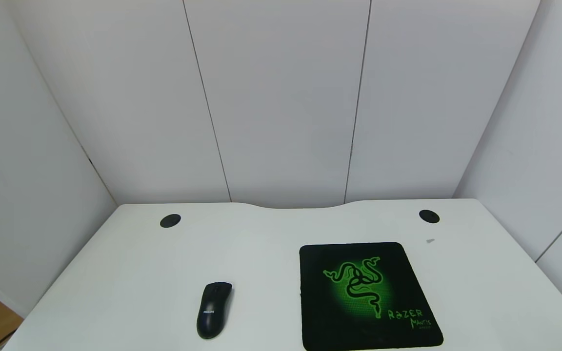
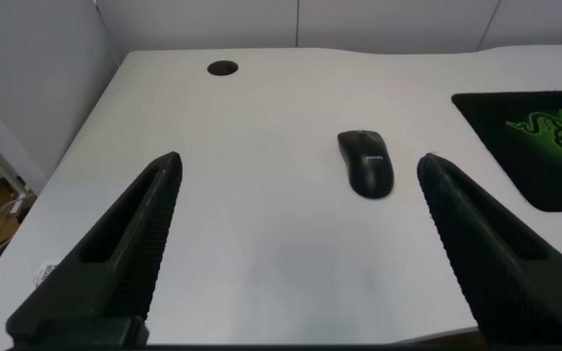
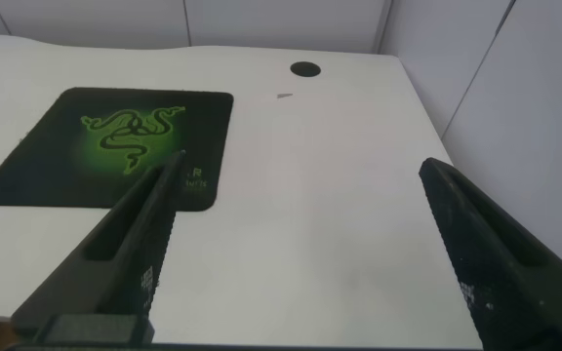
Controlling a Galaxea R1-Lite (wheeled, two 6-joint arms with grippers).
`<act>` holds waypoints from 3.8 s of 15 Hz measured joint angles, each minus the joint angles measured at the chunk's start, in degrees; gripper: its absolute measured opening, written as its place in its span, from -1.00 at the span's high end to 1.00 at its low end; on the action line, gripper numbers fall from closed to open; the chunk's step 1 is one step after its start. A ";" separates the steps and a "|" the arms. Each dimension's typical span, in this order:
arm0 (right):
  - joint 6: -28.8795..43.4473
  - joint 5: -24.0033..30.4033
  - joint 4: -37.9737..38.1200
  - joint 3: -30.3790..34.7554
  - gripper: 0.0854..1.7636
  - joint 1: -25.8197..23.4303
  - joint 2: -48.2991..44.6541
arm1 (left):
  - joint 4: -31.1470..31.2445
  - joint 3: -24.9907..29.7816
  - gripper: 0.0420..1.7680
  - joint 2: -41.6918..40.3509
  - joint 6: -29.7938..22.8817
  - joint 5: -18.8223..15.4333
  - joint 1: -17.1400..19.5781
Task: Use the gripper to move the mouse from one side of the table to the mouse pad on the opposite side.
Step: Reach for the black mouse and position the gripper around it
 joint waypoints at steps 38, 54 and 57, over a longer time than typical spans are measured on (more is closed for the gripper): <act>0.00 0.00 0.02 0.00 -0.94 0.00 0.00 | 16.16 -29.06 -0.94 28.76 1.71 -3.90 -0.61; 0.02 0.00 0.02 0.00 -0.94 0.00 0.00 | 37.30 -58.86 -0.94 73.11 -6.90 -4.47 -10.68; 0.02 0.00 0.02 0.00 -0.94 0.00 0.00 | 37.00 -61.45 -0.94 80.28 -9.94 -2.01 -13.90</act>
